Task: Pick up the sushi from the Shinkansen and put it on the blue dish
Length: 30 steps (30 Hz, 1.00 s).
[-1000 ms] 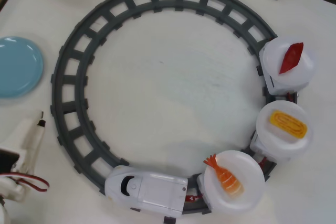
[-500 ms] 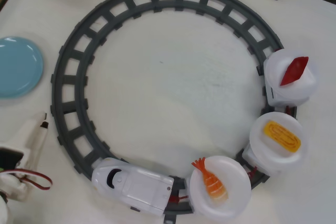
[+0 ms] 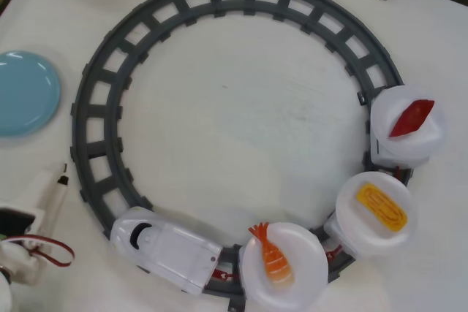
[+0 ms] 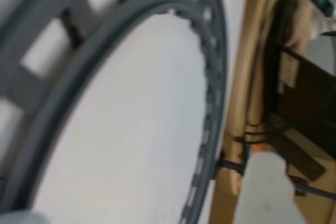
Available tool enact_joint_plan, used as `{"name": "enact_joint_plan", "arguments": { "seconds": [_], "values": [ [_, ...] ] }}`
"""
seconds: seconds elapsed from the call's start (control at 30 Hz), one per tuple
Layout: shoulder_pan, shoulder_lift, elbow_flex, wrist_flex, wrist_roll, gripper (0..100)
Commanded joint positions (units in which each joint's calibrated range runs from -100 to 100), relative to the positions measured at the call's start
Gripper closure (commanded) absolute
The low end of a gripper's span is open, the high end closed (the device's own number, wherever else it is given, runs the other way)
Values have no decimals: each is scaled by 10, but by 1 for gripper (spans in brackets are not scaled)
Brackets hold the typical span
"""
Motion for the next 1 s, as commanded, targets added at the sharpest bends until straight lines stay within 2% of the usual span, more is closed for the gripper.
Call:
{"name": "enact_joint_plan", "arguments": {
  "seconds": [0.0,0.3,0.4,0.5,0.63,0.97],
  "values": [
    [7,-3,-47,6,10,89],
    [8,-2,-94,24,11,89],
    [20,17,-122,14,11,85],
    [36,79,-166,-24,11,79],
    [48,200,-251,-55,11,78],
    [49,442,-449,3,7,78]
  ]
}}
